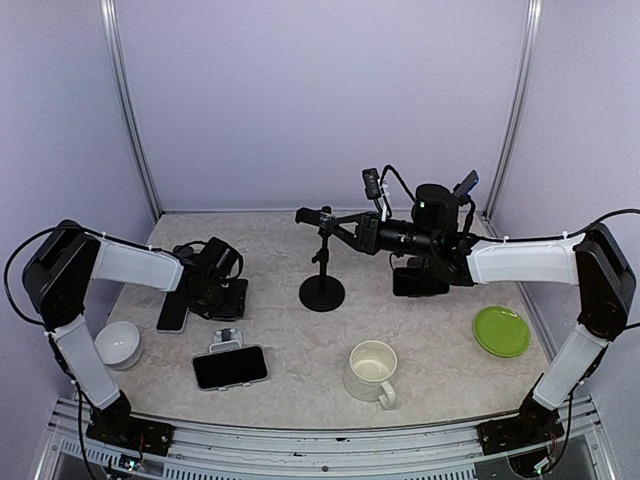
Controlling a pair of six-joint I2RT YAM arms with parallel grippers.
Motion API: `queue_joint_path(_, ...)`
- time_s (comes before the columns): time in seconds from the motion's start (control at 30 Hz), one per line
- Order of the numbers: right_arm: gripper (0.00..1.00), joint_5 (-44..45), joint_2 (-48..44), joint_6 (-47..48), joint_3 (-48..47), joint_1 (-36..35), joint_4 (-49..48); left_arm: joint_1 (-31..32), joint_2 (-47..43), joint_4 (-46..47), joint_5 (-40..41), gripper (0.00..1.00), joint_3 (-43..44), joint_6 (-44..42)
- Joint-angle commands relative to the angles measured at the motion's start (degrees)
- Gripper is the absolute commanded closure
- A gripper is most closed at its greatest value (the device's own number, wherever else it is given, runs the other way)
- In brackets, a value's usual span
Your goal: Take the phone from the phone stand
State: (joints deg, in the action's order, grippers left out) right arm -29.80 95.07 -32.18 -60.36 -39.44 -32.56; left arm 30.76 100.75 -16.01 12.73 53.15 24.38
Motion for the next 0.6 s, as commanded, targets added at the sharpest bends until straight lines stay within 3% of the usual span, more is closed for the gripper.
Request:
queue_joint_path(0.0, 1.0, -0.3, -0.23, -1.27, 1.37, 0.9, 4.41, 0.95, -0.26, 2.95, -0.29, 0.34, -5.51, 2.68)
queue_joint_path(0.23, 1.0, -0.18, -0.04, -0.72, 0.55, 1.03, 5.93, 2.5, -5.8, 2.72, -1.24, 0.39, -12.34, 5.66)
queue_joint_path(0.57, 1.0, 0.16, -1.69, -0.4, 0.24, 1.21, 8.22, 6.62, -9.83, -1.04, -1.97, 0.42, -15.57, 7.94)
